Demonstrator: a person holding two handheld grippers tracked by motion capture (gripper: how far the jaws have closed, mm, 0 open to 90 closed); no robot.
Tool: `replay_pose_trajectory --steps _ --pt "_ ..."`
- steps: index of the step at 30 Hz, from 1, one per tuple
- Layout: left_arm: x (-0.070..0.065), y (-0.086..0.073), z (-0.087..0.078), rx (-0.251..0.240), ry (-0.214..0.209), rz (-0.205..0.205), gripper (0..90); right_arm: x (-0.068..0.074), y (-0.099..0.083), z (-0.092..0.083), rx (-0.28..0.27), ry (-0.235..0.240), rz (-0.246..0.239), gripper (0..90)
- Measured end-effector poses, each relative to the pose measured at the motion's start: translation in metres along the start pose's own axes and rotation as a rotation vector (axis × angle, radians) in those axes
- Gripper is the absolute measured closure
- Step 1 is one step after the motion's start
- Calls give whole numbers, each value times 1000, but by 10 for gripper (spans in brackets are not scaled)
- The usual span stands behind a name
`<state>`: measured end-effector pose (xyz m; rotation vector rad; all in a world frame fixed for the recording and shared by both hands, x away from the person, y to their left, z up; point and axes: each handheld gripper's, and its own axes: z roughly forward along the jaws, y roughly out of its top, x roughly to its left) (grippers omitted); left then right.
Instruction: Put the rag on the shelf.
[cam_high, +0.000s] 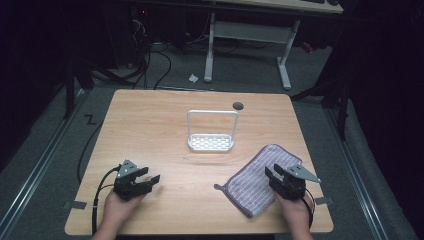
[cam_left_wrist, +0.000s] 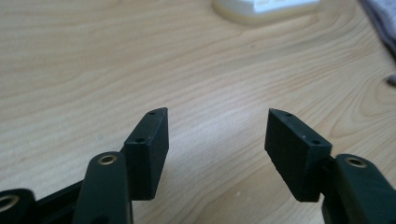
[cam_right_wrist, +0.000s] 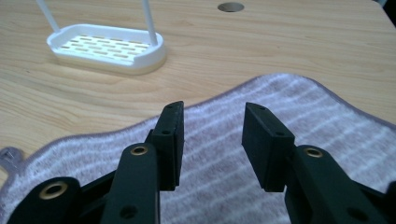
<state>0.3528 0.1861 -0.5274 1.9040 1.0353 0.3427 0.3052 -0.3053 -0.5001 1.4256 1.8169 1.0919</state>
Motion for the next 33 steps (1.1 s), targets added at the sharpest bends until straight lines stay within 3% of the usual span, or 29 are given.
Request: replay_pose_trajectory --steps 5,10,11,13,16,18,20,21,27,33 --pt "-2 -1 5 17 7 24 425 -1 -6 -3 23 -9 -26 623" --pt "-3 -3 4 13 -19 -4 497 0 -7 0 38 9 -25 672" --pt "-3 -3 4 13 -22 -8 578 2 -5 6 62 20 -18 785" --pt "-2 -4 2 25 -33 -33 667 4 0 15 98 36 -36 882" --pt "-1 -4 0 20 -29 -42 803 4 3 27 146 -3 -65 900" --pt "-1 -4 -3 17 -17 -34 816 -8 3 42 202 -59 -53 900" --pt "-1 -5 -4 16 -19 -29 812 -13 2 45 215 -68 -43 900" --pt "-2 -6 -5 13 -22 -30 766 -19 1 51 239 -70 -26 900" --pt "1 -7 -10 0 -24 -55 711 -18 -1 50 233 -38 -37 900" --pt "1 -6 -9 -2 -28 -61 664 -5 -3 48 232 7 -76 900"
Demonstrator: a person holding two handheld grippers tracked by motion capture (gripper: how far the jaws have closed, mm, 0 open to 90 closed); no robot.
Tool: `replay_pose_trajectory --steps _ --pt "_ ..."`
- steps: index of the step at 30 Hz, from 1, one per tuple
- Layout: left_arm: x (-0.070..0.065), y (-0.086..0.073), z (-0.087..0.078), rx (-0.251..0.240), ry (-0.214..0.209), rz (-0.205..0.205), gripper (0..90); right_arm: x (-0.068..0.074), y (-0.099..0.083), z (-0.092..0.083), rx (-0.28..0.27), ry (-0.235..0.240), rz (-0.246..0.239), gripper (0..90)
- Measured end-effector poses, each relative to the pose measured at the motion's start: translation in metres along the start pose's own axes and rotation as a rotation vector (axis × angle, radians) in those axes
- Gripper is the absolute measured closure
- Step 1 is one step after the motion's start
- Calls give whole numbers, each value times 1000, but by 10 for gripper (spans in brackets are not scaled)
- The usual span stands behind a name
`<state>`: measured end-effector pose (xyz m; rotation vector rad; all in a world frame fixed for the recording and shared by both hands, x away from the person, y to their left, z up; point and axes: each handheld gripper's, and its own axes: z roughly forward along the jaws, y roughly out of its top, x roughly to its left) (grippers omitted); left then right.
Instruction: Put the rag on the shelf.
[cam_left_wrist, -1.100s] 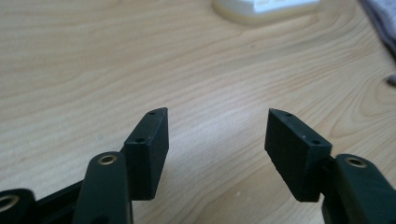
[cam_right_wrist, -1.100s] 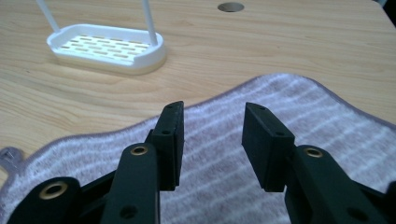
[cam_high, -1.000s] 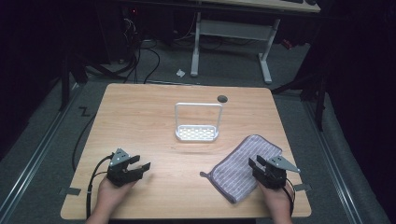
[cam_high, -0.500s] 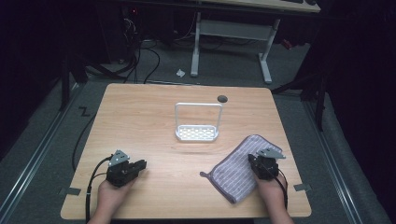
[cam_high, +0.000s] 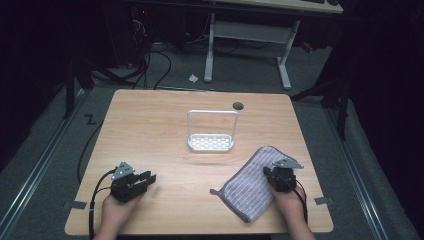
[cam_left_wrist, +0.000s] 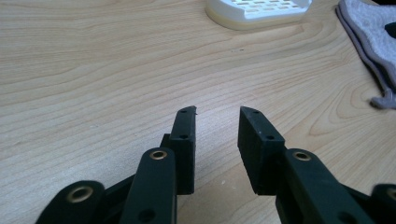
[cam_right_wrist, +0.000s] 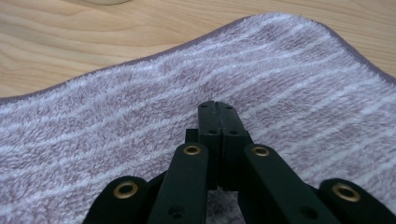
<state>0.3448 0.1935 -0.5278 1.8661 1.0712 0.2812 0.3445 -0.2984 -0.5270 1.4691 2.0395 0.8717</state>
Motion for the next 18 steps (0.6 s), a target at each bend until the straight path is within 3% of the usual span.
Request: replay_pose_trajectory --steps 10,18 --pt "-4 1 0 -2 -11 7 608 28 2 1 5 72 -66 900" --pt "-7 1 -1 -1 -21 7 595 62 5 4 8 150 -145 900"
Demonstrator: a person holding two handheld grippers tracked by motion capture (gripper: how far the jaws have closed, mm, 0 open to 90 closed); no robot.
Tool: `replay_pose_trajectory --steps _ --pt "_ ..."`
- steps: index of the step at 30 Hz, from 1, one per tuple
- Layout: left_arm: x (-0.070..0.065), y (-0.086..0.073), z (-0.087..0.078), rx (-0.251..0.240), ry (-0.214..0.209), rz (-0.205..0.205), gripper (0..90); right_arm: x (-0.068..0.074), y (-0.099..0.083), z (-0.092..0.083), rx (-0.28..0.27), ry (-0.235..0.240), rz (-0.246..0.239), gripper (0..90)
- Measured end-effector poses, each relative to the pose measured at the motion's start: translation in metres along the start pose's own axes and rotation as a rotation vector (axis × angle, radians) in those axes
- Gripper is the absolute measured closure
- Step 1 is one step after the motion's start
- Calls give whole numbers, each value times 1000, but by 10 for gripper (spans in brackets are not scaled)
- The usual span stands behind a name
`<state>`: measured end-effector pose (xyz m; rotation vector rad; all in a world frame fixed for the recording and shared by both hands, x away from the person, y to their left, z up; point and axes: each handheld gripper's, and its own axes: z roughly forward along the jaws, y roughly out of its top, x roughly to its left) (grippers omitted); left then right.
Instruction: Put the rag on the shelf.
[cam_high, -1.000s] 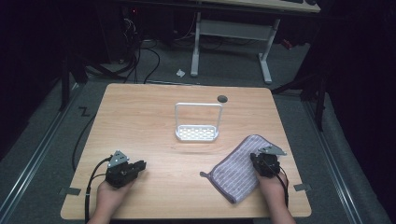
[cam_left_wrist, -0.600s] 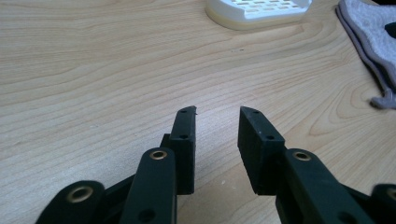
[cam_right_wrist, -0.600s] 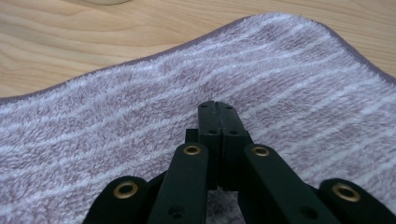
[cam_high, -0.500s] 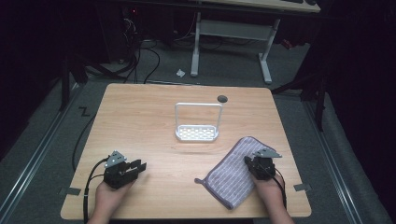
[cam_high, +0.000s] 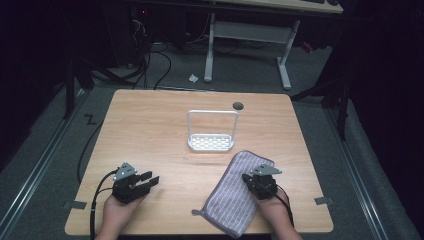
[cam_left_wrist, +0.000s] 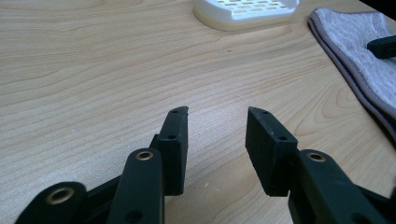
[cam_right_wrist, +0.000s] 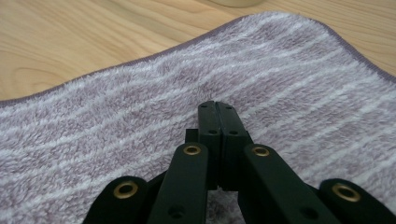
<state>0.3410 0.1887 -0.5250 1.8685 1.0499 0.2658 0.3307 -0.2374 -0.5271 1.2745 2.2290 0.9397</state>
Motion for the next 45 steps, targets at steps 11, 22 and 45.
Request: replay_pose_trajectory --steps 11,22,45 --pt "-6 0 5 15 -16 10 589 45 13 13 -1 71 -109 900" --pt "-36 1 20 55 -73 76 611 94 24 26 -13 162 -217 900" --pt "-128 -16 44 214 -297 249 713 57 4 0 2 96 -143 821"
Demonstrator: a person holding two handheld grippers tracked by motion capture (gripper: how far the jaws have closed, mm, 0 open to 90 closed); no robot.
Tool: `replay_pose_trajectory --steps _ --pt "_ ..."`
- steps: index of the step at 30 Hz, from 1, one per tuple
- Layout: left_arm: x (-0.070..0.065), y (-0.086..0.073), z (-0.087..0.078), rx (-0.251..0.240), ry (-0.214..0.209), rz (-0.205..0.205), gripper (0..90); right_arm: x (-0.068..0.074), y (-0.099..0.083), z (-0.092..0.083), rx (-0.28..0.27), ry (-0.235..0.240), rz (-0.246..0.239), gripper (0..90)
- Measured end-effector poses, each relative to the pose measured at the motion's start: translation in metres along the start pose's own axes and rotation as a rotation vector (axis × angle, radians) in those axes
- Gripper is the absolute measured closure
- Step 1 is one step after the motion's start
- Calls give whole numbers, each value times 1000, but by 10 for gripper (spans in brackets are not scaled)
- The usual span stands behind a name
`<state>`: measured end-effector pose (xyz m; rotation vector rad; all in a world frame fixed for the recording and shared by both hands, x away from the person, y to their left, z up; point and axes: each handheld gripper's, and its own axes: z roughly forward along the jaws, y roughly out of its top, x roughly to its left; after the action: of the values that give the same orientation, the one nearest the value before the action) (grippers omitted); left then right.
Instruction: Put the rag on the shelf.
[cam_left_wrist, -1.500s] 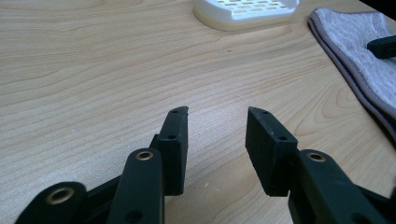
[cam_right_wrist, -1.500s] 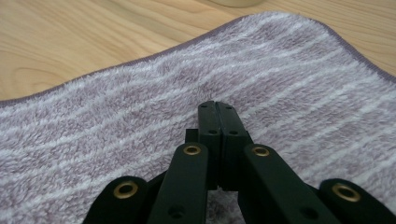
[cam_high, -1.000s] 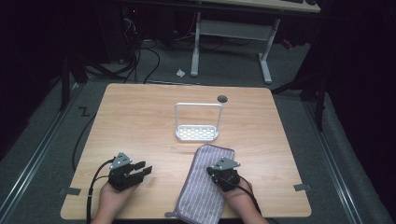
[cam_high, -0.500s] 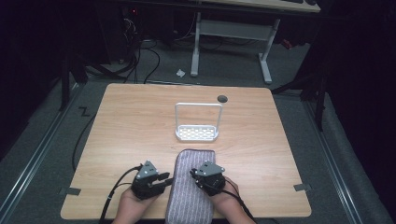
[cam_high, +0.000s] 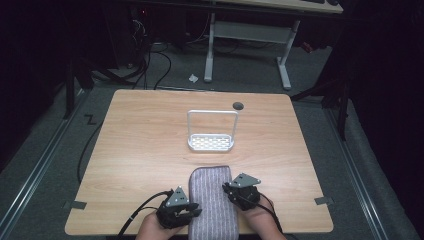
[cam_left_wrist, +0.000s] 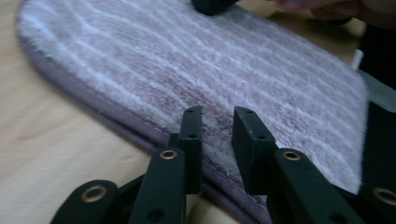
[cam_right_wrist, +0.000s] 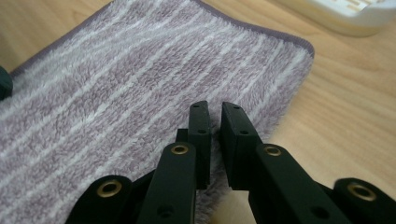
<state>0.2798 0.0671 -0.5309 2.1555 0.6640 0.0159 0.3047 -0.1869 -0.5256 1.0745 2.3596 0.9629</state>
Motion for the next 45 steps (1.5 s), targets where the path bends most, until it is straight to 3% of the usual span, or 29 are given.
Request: replay_pose_trajectory --steps 4,9,10,11,12,13,16,17,18,19,21,24,27,29,34,39,45 --pt "-7 -1 -2 8 -36 -3 669 -1 -10 -9 -8 46 12 792" --pt "4 2 -13 -47 7 -15 611 -4 -11 -18 -38 50 36 749" --pt "14 5 -18 -86 74 -40 588 -6 -11 -19 -51 43 46 733" --pt "20 7 -18 -104 105 -52 575 -8 -10 -20 -62 36 54 731" --pt "20 7 -18 -104 105 -52 565 -8 -10 -20 -62 36 54 731" --pt "32 12 -14 -131 150 -86 549 -11 -10 -21 -72 30 77 722" --pt "42 17 -5 -123 177 -114 508 -16 -11 -20 -80 19 96 708" --pt "47 23 5 -100 212 -133 472 -19 -11 -20 -85 0 123 689" --pt "47 23 5 -100 212 -133 457 -20 -11 -21 -92 -16 133 680" --pt "48 28 13 -106 244 -120 447 -21 -11 -22 -100 -26 140 672" --pt "48 30 16 -100 265 -109 437 -22 -11 -23 -116 -45 142 665" --pt "52 36 27 -88 304 -132 458 -22 -10 -22 -118 -52 155 666" --pt "56 37 31 -97 280 -184 508 -24 -8 -18 -112 -49 164 664" --pt "55 37 32 -103 278 -195 536 -26 -5 -17 -115 -67 170 649" --pt "51 38 34 -112 311 -228 602 -31 3 -2 -112 -84 227 624" --pt "46 39 37 -105 345 -224 662 -23 9 12 -75 -101 227 603" --pt "46 40 38 -110 336 -248 727 -22 9 17 -50 -112 222 608"
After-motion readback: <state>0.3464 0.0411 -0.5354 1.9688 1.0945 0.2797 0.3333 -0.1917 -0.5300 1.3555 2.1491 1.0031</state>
